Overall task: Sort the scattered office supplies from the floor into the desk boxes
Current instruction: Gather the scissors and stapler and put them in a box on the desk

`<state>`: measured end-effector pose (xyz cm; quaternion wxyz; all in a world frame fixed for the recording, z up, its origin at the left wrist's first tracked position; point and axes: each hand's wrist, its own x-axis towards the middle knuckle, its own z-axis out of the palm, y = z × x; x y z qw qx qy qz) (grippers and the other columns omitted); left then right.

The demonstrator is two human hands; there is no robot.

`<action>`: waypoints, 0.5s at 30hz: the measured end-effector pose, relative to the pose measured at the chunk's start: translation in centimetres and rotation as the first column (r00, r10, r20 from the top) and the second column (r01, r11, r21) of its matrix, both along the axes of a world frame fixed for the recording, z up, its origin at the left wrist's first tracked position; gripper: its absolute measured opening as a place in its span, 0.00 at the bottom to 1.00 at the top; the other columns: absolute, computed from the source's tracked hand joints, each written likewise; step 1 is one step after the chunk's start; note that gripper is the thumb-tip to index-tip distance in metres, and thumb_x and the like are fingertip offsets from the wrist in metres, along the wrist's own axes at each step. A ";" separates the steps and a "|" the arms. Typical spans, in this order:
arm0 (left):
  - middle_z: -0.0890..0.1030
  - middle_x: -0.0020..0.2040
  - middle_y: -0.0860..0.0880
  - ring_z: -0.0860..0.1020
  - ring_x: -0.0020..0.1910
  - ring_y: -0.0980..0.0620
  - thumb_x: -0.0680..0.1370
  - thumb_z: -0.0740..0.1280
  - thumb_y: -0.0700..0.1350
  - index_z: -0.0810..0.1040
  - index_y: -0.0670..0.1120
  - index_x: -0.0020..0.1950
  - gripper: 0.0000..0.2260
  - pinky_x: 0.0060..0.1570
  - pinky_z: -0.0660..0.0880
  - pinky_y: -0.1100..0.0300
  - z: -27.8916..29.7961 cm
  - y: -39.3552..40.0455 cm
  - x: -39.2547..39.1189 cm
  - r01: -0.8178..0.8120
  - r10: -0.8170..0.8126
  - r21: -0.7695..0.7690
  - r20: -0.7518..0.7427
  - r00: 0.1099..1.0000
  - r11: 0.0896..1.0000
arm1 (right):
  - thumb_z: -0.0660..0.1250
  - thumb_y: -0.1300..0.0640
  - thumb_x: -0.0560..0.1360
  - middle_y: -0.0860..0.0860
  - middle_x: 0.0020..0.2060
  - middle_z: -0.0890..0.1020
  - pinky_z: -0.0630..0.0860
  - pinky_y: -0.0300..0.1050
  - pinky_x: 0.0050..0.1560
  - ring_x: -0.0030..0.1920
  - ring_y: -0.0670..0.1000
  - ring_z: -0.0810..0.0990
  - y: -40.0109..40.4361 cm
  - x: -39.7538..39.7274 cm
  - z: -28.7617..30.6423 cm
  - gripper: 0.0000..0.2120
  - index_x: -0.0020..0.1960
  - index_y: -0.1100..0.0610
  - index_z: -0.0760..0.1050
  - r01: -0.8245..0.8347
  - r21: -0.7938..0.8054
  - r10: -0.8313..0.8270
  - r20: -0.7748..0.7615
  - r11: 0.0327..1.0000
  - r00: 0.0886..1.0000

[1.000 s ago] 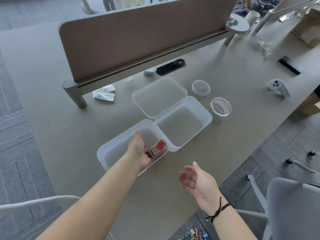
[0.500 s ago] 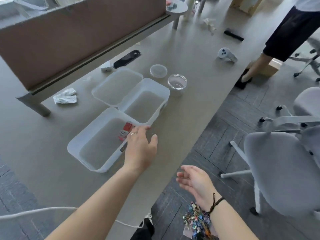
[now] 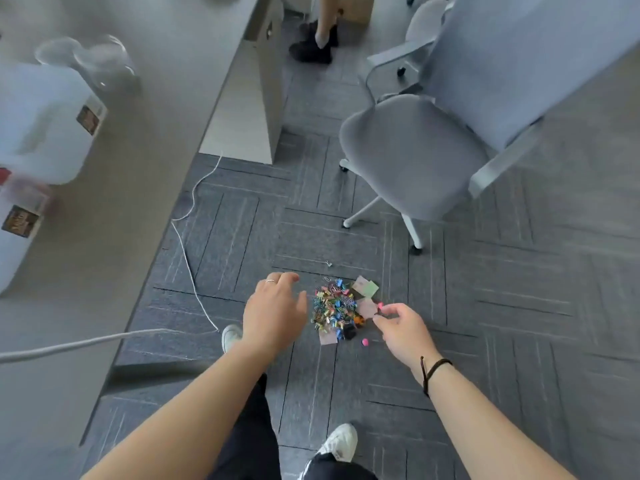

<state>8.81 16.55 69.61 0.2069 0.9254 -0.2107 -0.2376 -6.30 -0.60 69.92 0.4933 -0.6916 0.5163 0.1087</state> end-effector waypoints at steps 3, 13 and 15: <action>0.75 0.70 0.47 0.71 0.68 0.44 0.83 0.58 0.58 0.72 0.48 0.72 0.21 0.61 0.73 0.48 -3.2 -2.6 -4.3 0.086 -0.084 0.044 -0.041 0.996 0.995 | 0.68 0.51 0.78 0.46 0.43 0.80 0.72 0.43 0.41 0.42 0.48 0.79 -1.6 -5.5 -2.8 0.11 0.59 0.51 0.74 0.020 -0.020 -0.021 -0.056 1.000 0.998; 0.73 0.69 0.43 0.70 0.68 0.42 0.84 0.56 0.54 0.70 0.46 0.71 0.19 0.60 0.69 0.47 -15.2 -8.5 -9.5 0.104 -0.079 0.103 -0.223 0.972 0.989 | 0.69 0.53 0.78 0.46 0.46 0.79 0.73 0.41 0.43 0.46 0.47 0.78 -3.5 -12.7 -14.3 0.15 0.64 0.54 0.74 0.202 0.002 -0.201 -0.109 0.979 0.974; 0.73 0.69 0.43 0.69 0.69 0.41 0.85 0.56 0.54 0.70 0.45 0.72 0.20 0.61 0.68 0.46 -18.1 -9.1 -8.8 0.076 -0.058 0.075 -0.219 0.974 0.994 | 0.68 0.53 0.79 0.43 0.44 0.76 0.70 0.37 0.37 0.42 0.42 0.76 -3.7 -13.0 -17.3 0.13 0.62 0.53 0.73 0.243 -0.006 -0.242 -0.102 0.970 0.965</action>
